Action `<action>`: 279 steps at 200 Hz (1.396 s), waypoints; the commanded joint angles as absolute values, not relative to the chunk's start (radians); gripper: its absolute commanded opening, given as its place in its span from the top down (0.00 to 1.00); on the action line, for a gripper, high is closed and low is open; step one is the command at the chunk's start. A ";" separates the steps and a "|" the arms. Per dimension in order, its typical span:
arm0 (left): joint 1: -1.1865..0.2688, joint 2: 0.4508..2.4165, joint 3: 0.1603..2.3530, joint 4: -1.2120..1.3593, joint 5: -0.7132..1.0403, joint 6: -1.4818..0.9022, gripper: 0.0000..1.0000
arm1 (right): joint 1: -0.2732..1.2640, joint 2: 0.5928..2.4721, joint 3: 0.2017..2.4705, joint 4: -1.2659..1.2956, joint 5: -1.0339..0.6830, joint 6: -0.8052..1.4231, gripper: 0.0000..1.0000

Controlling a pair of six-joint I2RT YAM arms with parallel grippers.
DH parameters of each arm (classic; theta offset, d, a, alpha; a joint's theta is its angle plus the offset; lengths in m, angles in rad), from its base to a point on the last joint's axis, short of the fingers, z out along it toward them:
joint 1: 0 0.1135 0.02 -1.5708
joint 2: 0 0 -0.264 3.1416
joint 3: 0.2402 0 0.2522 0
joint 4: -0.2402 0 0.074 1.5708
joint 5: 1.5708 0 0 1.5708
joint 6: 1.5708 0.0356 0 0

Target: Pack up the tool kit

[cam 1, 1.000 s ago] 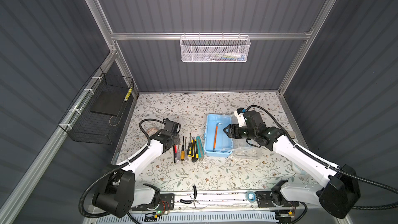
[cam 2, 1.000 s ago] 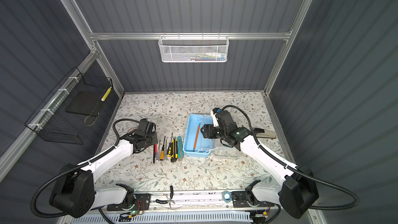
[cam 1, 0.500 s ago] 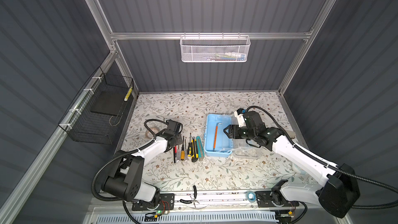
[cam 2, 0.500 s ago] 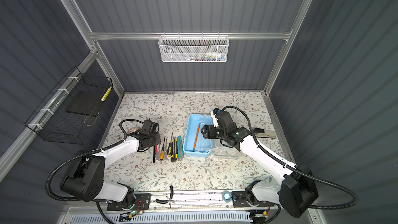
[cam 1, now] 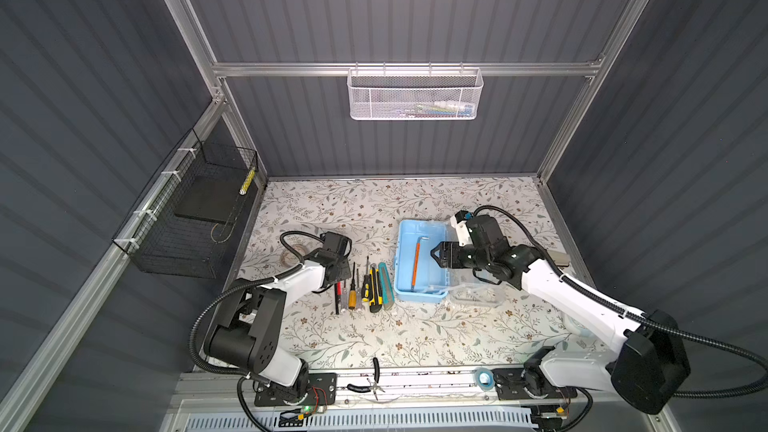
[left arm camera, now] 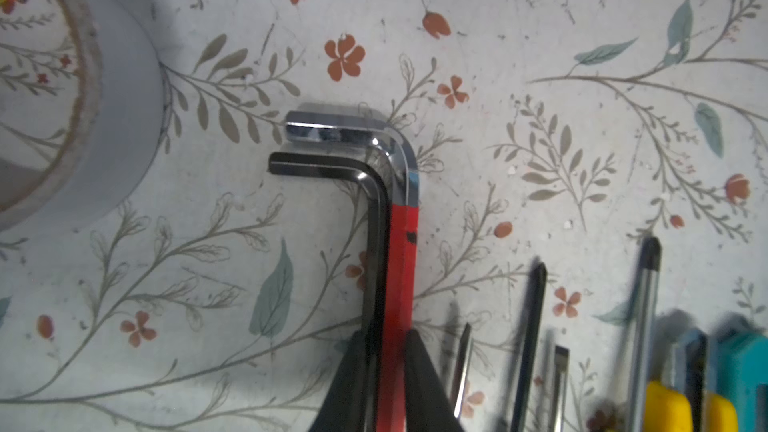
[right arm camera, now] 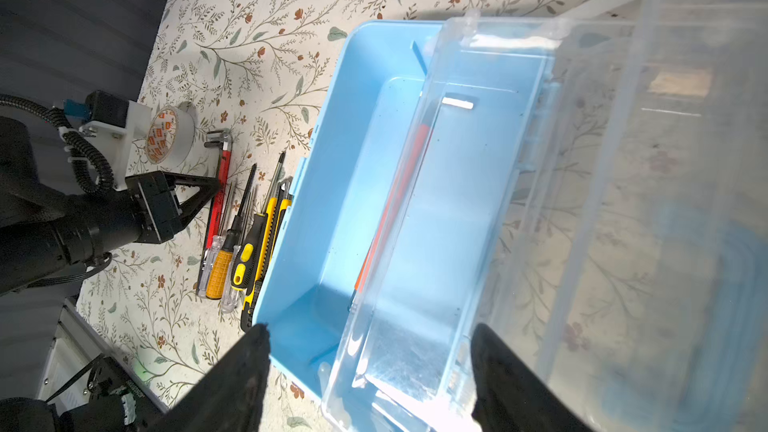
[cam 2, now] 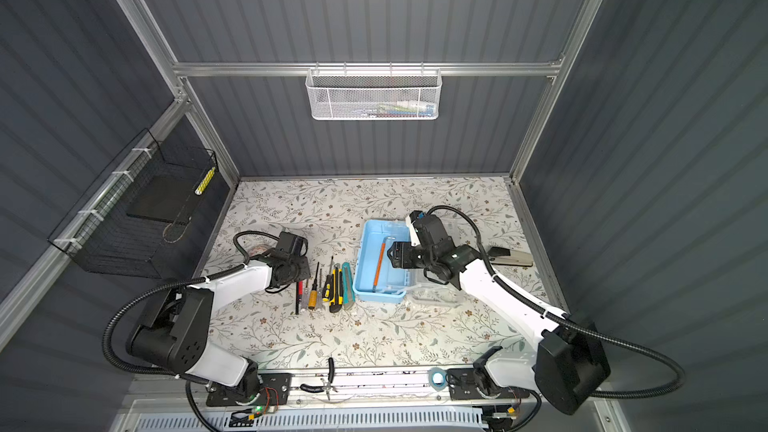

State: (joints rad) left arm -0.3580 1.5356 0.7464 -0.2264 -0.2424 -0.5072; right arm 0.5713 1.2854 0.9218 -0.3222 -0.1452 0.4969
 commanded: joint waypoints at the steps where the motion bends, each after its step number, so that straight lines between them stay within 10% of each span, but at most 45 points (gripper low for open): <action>1: -0.349 1.584 0.748 -0.239 -0.221 -0.499 0.83 | 0.574 1.294 0.913 -0.318 -0.140 0.501 0.24; 279: -0.413 1.582 0.792 -0.342 -0.295 -0.541 0.73 | 0.570 1.330 0.899 -0.265 -0.195 0.502 0.24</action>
